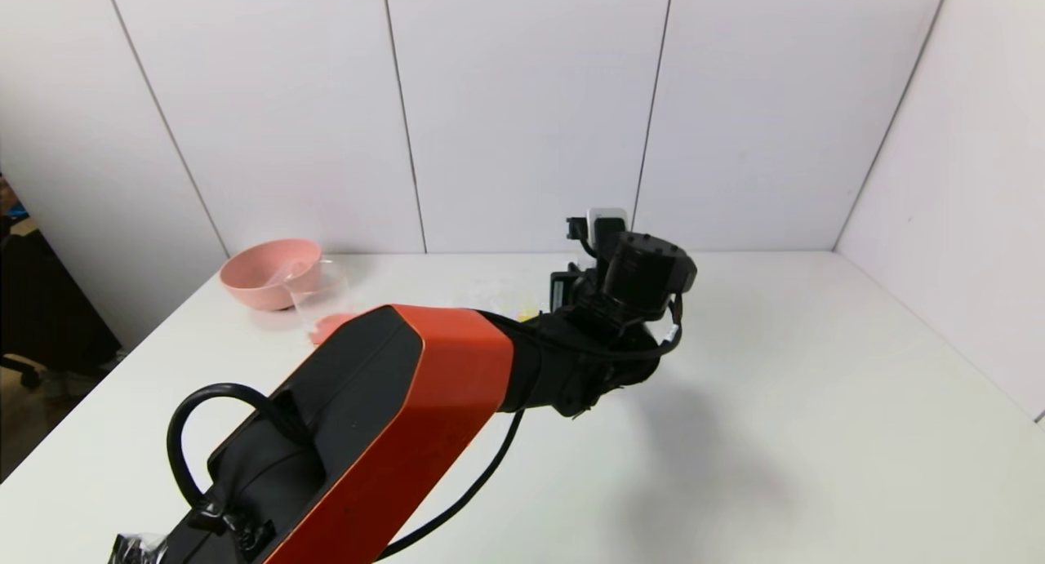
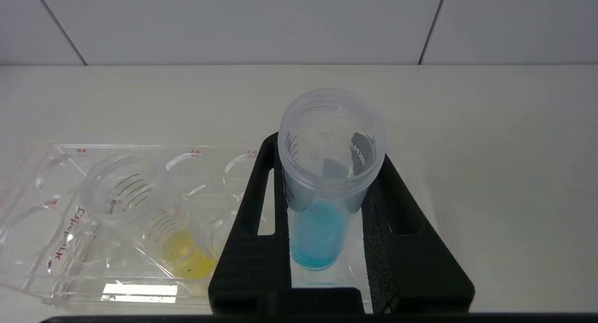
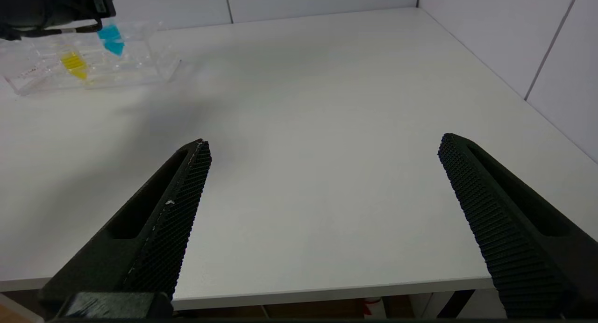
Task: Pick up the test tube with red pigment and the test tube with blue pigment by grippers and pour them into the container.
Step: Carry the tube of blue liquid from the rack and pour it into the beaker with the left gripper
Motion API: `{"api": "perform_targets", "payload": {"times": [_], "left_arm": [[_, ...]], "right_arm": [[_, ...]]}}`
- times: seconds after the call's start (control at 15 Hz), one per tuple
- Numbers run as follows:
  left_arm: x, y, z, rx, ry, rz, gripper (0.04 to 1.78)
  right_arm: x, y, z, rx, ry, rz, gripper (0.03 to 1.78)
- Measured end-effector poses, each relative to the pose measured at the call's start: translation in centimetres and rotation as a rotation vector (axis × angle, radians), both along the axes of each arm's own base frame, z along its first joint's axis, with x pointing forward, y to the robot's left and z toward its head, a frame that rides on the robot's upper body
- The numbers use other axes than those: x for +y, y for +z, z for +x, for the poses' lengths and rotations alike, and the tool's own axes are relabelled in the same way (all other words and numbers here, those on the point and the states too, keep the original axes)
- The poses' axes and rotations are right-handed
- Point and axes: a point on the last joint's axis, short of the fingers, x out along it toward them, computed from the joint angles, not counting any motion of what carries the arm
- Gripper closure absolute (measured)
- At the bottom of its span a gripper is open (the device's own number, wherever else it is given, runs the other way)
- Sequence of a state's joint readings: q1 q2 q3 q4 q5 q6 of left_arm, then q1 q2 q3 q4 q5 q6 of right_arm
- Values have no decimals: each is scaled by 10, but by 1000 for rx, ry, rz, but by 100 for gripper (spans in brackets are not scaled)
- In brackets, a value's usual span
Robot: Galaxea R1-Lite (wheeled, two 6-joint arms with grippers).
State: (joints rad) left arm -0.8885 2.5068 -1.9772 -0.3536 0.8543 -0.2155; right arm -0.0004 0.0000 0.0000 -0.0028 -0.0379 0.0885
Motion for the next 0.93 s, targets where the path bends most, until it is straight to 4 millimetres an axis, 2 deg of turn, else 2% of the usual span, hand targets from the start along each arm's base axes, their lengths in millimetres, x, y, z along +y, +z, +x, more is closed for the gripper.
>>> {"api": "perform_targets", "payload": {"times": [0.2, 0.4, 0.73, 0.93], "left_arm": [[6, 26, -5, -32, 0, -17, 137], [7, 40, -11, -50, -4, -32, 137], [8, 48, -17, -55, -11, -36, 137], [24, 50, -29, -11, -62, 4, 137]], "right_arm": [[0, 0, 0, 0, 0, 0, 4], [0, 0, 0, 0, 0, 0, 4], [0, 0, 0, 0, -1, 0, 4], [0, 0, 0, 0, 0, 0, 4]]}}
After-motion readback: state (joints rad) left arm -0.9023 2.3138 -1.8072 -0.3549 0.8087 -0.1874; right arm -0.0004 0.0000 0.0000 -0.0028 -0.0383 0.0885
